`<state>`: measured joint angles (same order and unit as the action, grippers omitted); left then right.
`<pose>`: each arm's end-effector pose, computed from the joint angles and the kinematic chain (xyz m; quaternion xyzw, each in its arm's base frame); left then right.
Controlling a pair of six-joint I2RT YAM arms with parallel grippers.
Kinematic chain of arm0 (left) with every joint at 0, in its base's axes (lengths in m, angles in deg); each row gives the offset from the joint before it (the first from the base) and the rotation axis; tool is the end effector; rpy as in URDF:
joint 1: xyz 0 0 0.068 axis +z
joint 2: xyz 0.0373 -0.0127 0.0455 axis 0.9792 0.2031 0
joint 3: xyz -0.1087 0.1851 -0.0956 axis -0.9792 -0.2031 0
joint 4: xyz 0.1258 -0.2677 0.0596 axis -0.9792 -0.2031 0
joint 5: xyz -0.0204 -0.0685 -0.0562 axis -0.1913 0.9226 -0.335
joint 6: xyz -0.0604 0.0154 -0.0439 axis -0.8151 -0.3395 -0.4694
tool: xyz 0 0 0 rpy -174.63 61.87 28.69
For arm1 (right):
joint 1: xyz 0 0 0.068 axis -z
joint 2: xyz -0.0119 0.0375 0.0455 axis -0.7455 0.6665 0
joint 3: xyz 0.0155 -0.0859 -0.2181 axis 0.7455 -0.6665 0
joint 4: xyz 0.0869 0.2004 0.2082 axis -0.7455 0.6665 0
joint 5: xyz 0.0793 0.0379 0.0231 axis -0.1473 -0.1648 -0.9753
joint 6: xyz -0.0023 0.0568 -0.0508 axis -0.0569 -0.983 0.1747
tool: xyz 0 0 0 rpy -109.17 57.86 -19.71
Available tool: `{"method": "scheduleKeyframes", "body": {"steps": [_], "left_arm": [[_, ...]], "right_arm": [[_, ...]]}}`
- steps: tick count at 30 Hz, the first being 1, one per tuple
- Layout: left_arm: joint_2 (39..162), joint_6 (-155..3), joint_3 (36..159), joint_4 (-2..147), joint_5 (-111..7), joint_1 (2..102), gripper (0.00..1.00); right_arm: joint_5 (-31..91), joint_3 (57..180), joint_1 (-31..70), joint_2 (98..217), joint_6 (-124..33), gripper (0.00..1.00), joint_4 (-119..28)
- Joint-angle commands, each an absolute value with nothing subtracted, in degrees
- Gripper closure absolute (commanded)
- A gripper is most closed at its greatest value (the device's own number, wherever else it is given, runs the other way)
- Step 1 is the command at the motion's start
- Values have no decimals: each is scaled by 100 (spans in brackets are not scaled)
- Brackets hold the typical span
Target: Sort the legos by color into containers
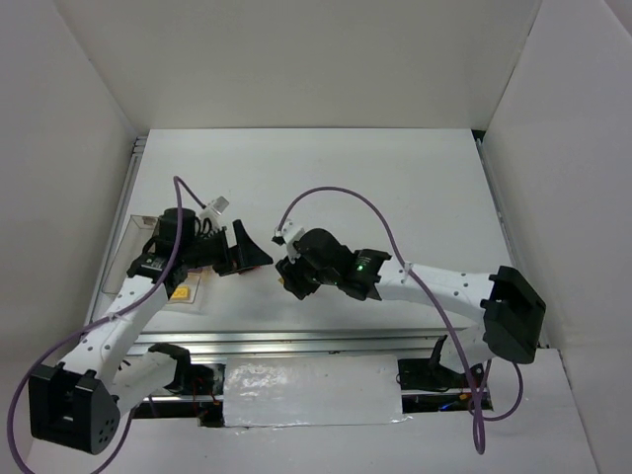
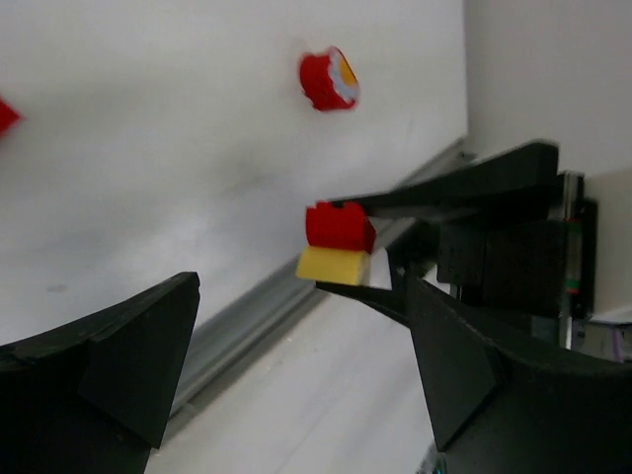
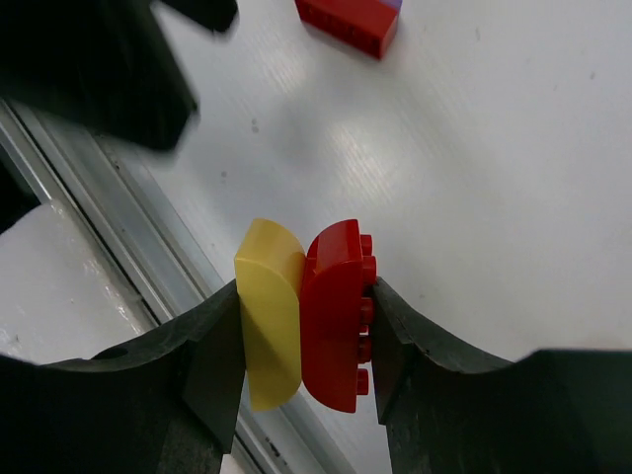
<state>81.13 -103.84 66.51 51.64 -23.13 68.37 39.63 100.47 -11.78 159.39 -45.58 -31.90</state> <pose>0.2814 -0.0886 0.2155 -0.0641 0.8460 -0.4404 0.2936 0.1945 0.3326 0.1778 -0.3979 0.8133 0.2220 0.3619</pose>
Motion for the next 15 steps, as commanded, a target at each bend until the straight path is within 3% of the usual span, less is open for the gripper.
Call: {"method": "scheduleKeyframes", "body": {"steps": [1,10,13,15], "left_arm": [[8187,-11141,6560,6261,-1539,6414,3],[8275,-11371,6437,6667,-1696,5816,12],[8389,-11388,6340,6763,-1662,5781,20],[8468,-11406,6314,6833,-1662,5763,32]], "right_arm": [[3893,10013,-1173,15580,-4141,99,-3706],[3929,9881,-1279,15061,-4167,99,-4312],[3823,9880,-1279,14973,-4185,98,-4418],[3805,9898,-1332,14991,-4185,97,-4444]]}}
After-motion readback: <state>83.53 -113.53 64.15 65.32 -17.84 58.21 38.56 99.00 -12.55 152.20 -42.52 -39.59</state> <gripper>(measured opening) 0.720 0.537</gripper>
